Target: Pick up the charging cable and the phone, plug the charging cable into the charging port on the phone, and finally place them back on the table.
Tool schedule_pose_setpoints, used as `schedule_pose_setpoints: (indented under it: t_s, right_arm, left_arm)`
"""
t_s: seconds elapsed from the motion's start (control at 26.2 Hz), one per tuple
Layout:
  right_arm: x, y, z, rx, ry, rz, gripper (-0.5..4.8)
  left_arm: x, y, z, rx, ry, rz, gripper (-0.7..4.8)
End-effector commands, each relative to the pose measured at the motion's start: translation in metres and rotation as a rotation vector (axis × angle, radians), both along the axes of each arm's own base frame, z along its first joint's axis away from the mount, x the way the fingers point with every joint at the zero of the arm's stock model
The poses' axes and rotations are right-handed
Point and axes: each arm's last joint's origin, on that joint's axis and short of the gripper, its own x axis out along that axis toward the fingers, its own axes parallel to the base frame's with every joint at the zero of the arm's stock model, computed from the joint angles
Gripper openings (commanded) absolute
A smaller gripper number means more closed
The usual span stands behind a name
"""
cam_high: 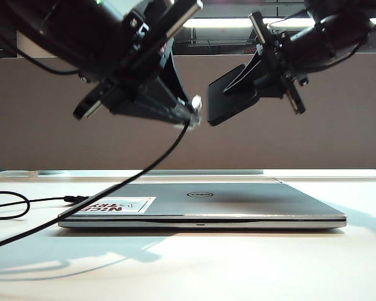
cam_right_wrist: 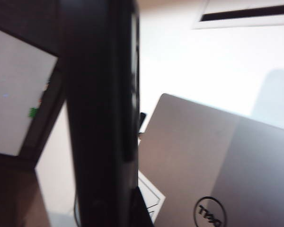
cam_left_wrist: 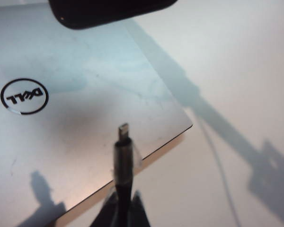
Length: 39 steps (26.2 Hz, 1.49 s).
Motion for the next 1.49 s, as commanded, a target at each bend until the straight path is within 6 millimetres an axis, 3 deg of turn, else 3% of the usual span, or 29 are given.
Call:
schedule_pose_setpoints:
  t_s: [0.04, 0.38, 0.65, 1.18, 1.49]
  right_arm:
    - [0.006, 0.005, -0.004, 0.072, 0.008, 0.068, -0.01]
    - [0.016, 0.01, -0.021, 0.187, 0.044, 0.178, -0.01]
    - [0.02, 0.013, -0.031, 0.261, 0.11, 0.283, -0.01]
    - [0.026, 0.014, -0.016, 0.354, 0.126, 0.274, -0.01]
    - [0.032, 0.016, -0.032, 0.383, 0.213, 0.307, -0.01]
  left_arm:
    - [0.0, -0.002, -0.006, 0.004, 0.014, 0.002, -0.07]
    - [0.006, -0.007, -0.017, -0.032, 0.075, 0.043, -0.07]
    - [0.01, -0.011, -0.012, -0.117, 0.06, 0.066, -0.07]
    - [0.012, -0.013, -0.007, -0.209, 0.083, 0.104, -0.07]
    - [0.013, -0.014, -0.004, -0.25, 0.078, 0.112, -0.07]
